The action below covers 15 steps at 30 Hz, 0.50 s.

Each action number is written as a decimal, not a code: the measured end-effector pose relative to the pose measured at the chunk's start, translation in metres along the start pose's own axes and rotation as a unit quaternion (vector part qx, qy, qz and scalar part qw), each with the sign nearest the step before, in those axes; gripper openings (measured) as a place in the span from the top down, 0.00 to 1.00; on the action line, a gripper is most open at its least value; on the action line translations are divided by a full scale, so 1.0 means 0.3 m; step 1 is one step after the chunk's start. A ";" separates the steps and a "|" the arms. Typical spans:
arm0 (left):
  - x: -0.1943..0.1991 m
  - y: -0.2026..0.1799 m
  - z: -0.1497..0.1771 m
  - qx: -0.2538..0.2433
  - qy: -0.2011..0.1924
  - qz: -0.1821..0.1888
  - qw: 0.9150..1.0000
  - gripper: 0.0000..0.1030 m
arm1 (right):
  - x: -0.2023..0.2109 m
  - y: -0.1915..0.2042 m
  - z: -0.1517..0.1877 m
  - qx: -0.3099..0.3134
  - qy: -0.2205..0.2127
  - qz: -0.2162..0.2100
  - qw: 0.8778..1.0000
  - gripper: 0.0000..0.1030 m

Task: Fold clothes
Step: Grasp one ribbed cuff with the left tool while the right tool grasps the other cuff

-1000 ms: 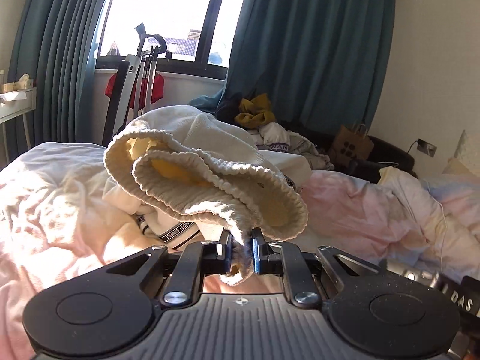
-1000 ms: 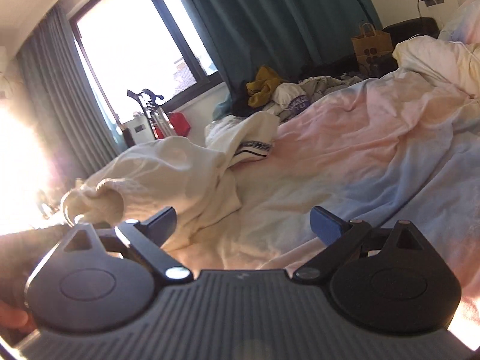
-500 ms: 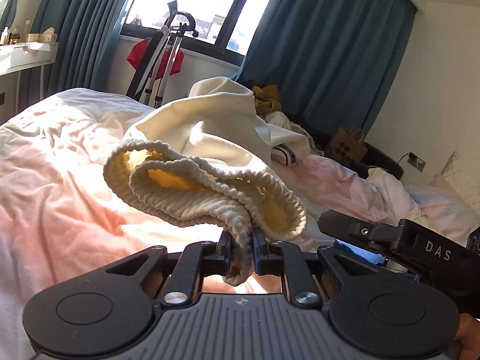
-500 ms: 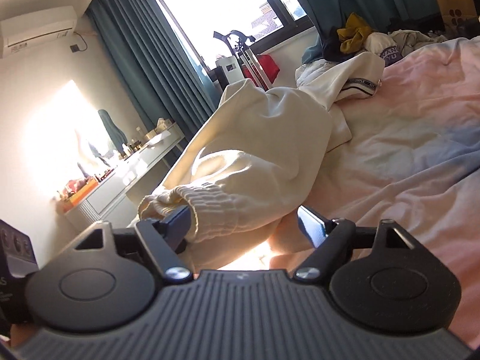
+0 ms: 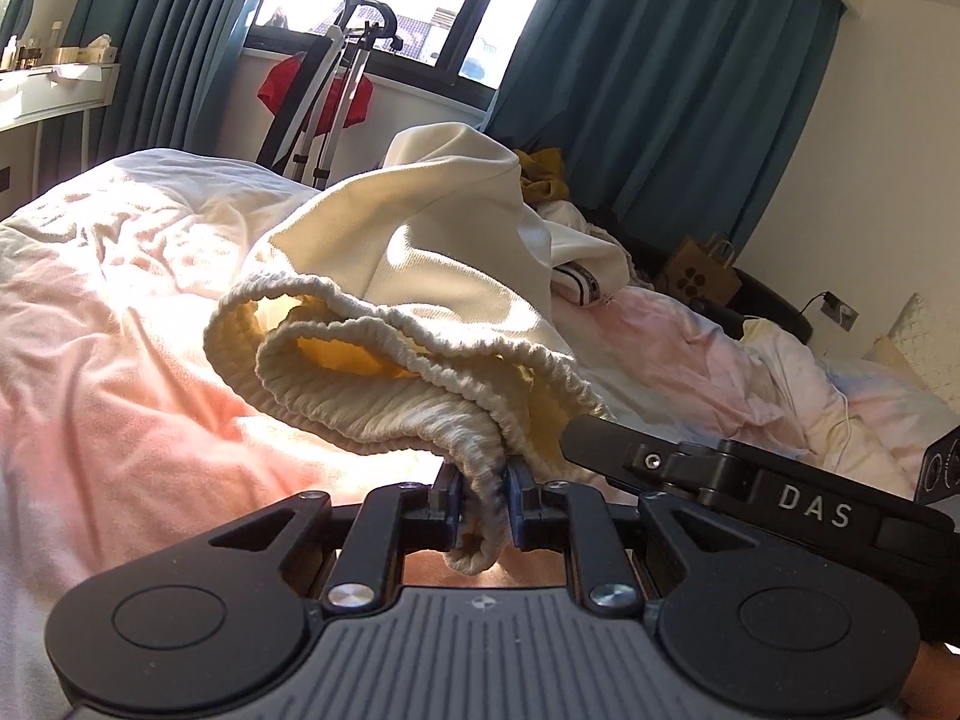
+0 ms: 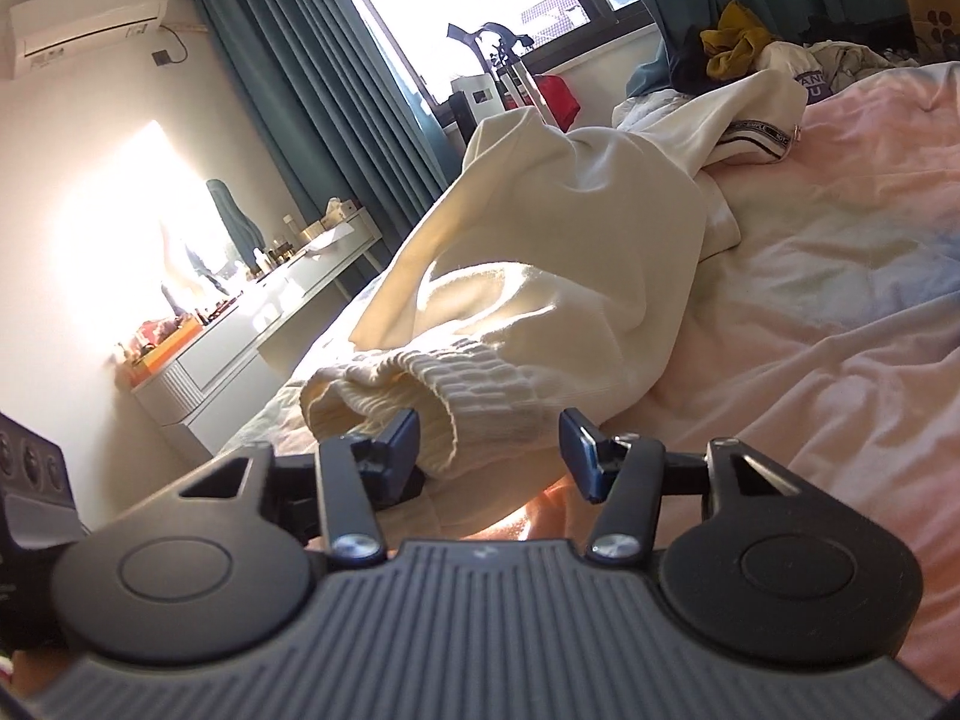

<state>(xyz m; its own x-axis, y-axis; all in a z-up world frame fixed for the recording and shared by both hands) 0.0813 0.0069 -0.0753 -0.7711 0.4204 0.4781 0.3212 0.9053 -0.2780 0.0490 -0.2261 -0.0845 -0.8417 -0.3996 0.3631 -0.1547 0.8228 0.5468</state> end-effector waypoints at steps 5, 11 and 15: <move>-0.033 -0.007 0.013 -0.008 0.014 -0.005 1.000 0.80 | -0.033 0.001 0.013 0.009 0.000 0.045 0.999 0.70; -0.092 -0.006 0.037 -0.004 0.039 -0.001 0.999 0.60 | -0.004 -0.040 -0.008 -0.007 -0.035 0.057 0.998 0.80; -0.163 -0.020 0.074 -0.009 0.062 0.001 0.998 0.53 | 0.009 -0.056 -0.021 0.007 -0.056 0.080 0.995 0.86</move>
<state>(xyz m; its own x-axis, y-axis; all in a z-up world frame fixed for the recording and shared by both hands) 0.1048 -0.0206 -0.1155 -0.6975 0.4249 0.5769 0.3327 0.9052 -0.2645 0.0527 -0.2433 -0.0880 -0.9080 -0.2166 0.3586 -0.0211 0.8785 0.4772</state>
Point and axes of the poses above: each gripper's, at about its wrist camera, not at the fingertips, and x roughly against the way its jaws point, y to its left, z to its underside, the point moved 3 cm from there along -x, roughly the way its jaws point, and after that the axes turned 4 degrees about -x, right-handed, at the moved point
